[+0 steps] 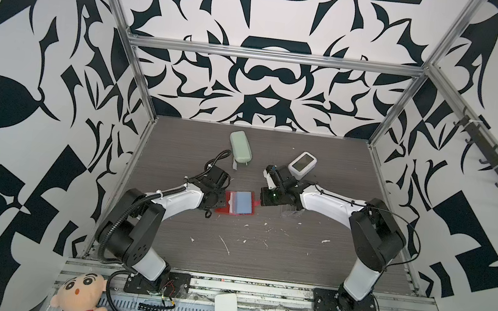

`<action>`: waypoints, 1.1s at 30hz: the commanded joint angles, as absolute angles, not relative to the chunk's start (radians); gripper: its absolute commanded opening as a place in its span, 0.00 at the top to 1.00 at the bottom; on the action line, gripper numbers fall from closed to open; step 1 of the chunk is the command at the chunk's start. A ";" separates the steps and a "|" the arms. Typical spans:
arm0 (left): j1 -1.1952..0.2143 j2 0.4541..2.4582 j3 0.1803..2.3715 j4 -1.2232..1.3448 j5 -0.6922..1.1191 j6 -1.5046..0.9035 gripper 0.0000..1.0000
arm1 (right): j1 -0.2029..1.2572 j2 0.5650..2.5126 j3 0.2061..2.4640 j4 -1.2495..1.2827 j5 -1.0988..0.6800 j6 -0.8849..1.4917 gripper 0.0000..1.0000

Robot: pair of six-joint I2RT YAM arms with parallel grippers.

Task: Insert credit cards into a card holder
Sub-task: Open the card holder at the center of the table, then flip over the card slot on the card holder.

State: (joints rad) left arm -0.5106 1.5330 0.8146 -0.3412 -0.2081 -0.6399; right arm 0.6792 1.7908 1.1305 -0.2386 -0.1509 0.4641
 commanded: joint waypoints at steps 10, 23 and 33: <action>-0.524 1.363 0.911 -0.400 -0.208 -0.490 0.36 | 0.679 1.798 1.169 -0.222 -0.192 0.466 1.00; -0.522 1.556 0.969 -0.259 0.229 -0.555 0.44 | 0.679 1.828 1.175 -0.200 -0.233 0.476 1.00; -0.521 1.675 0.981 -0.242 0.247 -0.591 0.49 | 0.680 1.871 1.174 -0.172 -0.264 0.489 1.00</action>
